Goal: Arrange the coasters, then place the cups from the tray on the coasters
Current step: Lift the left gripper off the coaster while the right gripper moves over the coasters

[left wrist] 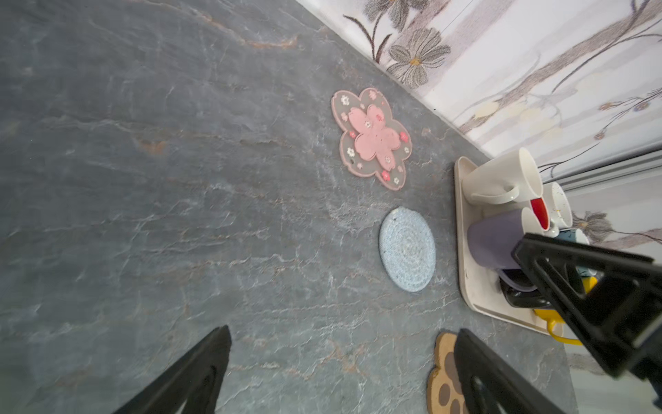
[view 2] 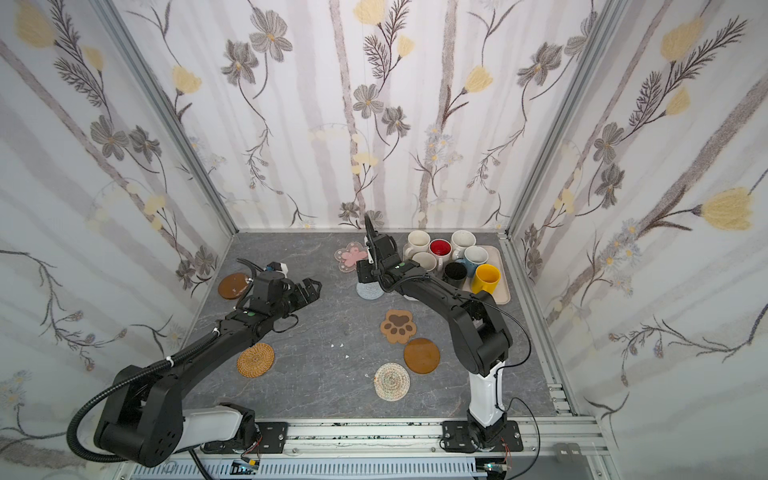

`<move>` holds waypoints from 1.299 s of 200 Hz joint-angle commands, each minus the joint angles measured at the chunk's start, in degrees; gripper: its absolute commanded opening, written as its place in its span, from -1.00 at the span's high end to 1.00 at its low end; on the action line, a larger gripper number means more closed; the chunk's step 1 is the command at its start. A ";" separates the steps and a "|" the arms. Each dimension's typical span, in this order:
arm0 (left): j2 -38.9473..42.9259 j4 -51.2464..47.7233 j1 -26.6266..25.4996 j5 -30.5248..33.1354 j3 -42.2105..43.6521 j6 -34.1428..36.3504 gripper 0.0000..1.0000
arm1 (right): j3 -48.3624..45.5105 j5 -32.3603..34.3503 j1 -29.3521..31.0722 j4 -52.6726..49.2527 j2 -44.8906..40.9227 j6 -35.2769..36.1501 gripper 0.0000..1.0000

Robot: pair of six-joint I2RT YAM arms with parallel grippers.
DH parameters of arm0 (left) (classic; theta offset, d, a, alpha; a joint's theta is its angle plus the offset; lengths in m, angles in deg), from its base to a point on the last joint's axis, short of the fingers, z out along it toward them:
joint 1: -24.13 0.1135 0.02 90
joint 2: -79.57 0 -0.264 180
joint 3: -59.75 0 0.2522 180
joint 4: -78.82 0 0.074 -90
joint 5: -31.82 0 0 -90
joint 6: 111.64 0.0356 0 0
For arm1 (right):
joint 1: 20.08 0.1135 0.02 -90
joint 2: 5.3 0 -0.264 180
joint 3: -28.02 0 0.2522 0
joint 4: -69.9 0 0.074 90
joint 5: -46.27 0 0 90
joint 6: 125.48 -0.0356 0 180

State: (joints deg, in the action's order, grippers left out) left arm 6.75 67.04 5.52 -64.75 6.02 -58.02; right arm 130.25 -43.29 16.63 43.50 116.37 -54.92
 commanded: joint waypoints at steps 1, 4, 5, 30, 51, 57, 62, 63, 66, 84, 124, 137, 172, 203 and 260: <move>2.76 -4.73 -0.89 -1.61 0.68 2.77 -1.00 | 4.31 1.71 0.27 -5.98 4.08 -1.03 -0.24; 3.06 -5.42 -0.98 -1.78 0.61 3.04 -1.00 | 4.68 1.74 0.36 -6.25 4.62 -1.06 -0.23; 3.18 -5.63 -0.98 -1.83 0.56 3.10 -1.00 | 4.73 1.75 0.37 -6.30 4.71 -1.09 -0.23; 5.88 -7.98 -1.47 -1.66 0.17 4.54 -1.00 | 6.07 3.51 0.66 -7.00 7.21 -1.59 -0.20; 7.28 -8.74 -1.63 -0.09 -0.62 6.52 -1.00 | 9.46 5.05 0.17 -10.17 10.26 -3.32 -0.19; 7.56 -8.75 -1.62 0.42 -0.64 6.90 -1.00 | 10.36 4.49 0.13 -10.78 11.14 -3.40 -0.18; 7.76 -8.75 -1.60 0.76 -0.51 7.17 -1.00 | 11.13 4.17 0.08 -11.23 11.81 -3.41 -0.18; 7.81 -8.75 -1.65 0.81 -0.49 7.27 -1.00 | 11.30 4.15 0.05 -11.33 11.96 -3.41 -0.18; 7.86 -8.75 -1.61 0.92 -0.51 7.43 -1.00 | 11.82 4.05 0.03 -11.72 12.45 -3.41 -0.17; 7.78 -9.45 -1.26 -1.25 -0.93 8.57 -1.00 | 15.12 4.18 0.07 -14.65 15.10 -3.41 -0.16; 11.11 -10.24 -1.08 -3.31 -0.53 8.92 -1.00 | 19.20 4.95 -0.49 -20.21 18.81 -5.66 -0.18; 12.17 -10.41 -1.08 -4.08 0.07 8.95 -1.00 | 19.49 4.57 -0.53 -21.07 19.58 -6.18 -0.27; 13.57 -10.77 -1.19 -5.38 0.15 9.01 -1.00 | 20.28 5.65 -0.59 -22.52 22.17 -7.01 -0.81; 13.60 -10.85 -1.21 -6.13 0.06 9.01 -1.00 | 21.06 6.05 -0.61 -23.57 23.16 -7.47 -0.99; 15.15 -10.95 -1.16 -5.16 0.27 9.13 -1.00 | 22.39 4.42 0.81 -23.73 24.18 -7.49 -0.99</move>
State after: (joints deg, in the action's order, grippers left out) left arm 21.07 56.19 4.29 -70.45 6.11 -49.69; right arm 152.02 -35.90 16.72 22.14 139.19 -61.17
